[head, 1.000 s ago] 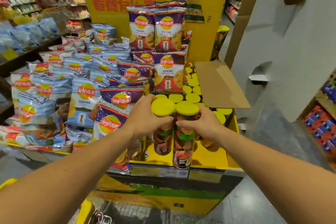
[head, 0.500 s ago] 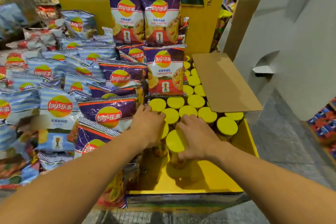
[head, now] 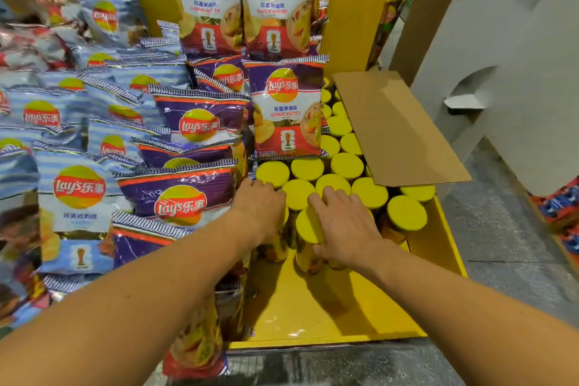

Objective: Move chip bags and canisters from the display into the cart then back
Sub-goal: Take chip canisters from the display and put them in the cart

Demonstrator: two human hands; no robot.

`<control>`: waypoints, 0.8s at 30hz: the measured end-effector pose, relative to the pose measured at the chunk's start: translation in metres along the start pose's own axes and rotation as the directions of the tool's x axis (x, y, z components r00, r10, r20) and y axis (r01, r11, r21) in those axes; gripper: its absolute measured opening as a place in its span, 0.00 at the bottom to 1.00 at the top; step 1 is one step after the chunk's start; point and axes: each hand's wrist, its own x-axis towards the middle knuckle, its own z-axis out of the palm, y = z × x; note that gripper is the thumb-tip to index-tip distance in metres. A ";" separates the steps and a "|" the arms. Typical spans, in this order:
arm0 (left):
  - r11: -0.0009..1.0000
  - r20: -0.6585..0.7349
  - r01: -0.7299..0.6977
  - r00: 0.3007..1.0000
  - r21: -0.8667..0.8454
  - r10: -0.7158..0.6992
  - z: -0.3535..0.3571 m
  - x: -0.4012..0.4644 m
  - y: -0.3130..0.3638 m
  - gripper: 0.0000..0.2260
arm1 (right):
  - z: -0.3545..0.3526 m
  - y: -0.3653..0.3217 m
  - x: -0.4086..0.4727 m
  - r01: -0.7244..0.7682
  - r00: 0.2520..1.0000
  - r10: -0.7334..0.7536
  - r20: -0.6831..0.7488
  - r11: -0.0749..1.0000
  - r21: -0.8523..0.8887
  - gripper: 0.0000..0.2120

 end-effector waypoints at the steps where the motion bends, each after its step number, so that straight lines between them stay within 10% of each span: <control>1: 1.000 0.023 -0.017 1.000 -0.008 0.017 -0.002 0.000 -0.002 0.27 | 0.000 0.000 0.000 0.012 1.000 -0.012 0.013 1.000 -0.001 0.40; 8: 0.991 0.061 -0.015 0.998 -0.132 0.023 -0.026 -0.005 -0.005 0.20 | -0.007 0.005 -0.007 0.011 1.000 -0.006 -0.029 0.984 0.178 0.30; 15: 0.949 -0.197 -0.023 0.980 -0.314 -0.041 -0.049 -0.051 0.011 0.14 | -0.036 -0.003 -0.023 -0.054 0.986 0.117 -0.116 0.894 0.444 0.08; 24: 0.801 -0.259 0.030 0.938 -0.597 -0.229 -0.060 -0.167 0.046 0.14 | -0.070 -0.042 -0.082 0.194 0.976 -0.113 -0.185 0.836 0.514 0.03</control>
